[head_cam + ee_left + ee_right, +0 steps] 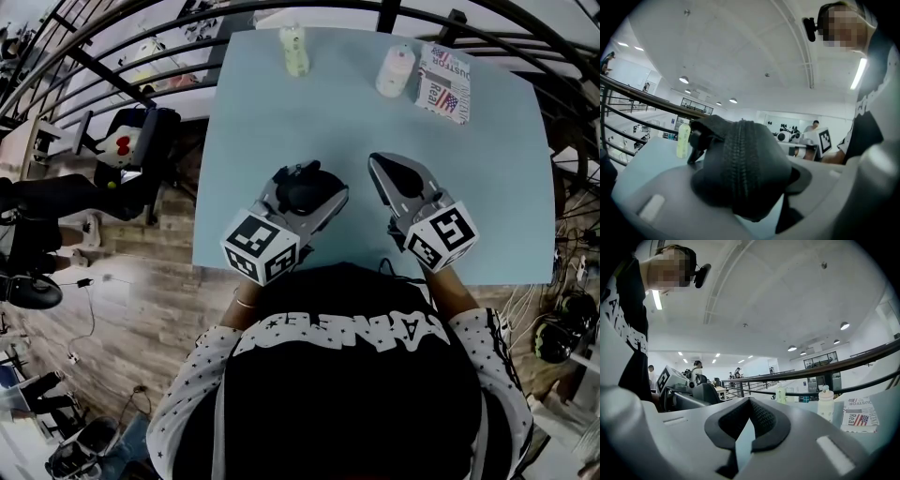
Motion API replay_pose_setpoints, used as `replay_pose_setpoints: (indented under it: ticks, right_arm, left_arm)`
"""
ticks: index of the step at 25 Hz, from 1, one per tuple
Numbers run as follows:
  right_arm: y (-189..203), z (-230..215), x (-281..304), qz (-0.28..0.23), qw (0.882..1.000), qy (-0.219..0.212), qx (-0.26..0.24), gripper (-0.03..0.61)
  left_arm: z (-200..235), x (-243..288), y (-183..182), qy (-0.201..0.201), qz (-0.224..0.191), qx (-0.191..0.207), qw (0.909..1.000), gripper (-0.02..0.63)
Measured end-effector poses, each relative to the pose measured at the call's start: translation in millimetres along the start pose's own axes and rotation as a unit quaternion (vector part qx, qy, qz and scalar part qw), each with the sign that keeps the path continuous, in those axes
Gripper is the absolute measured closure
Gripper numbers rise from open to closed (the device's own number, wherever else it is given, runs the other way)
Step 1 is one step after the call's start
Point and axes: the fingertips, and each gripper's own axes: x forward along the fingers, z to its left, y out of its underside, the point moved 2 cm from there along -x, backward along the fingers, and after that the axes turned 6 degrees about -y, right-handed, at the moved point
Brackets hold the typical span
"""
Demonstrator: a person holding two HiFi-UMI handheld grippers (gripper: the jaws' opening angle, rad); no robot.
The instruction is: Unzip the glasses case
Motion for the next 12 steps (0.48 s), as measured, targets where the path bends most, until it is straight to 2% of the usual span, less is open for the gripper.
replay_pose_setpoints:
  ticks: [12]
  right_arm:
    - [2.3, 2.0, 1.5, 0.004, 1.000, -0.005, 0.002, 0.575]
  left_arm:
    - [0.7, -0.1, 2.9, -0.001, 0.003, 0.000, 1.0000, 0.614]
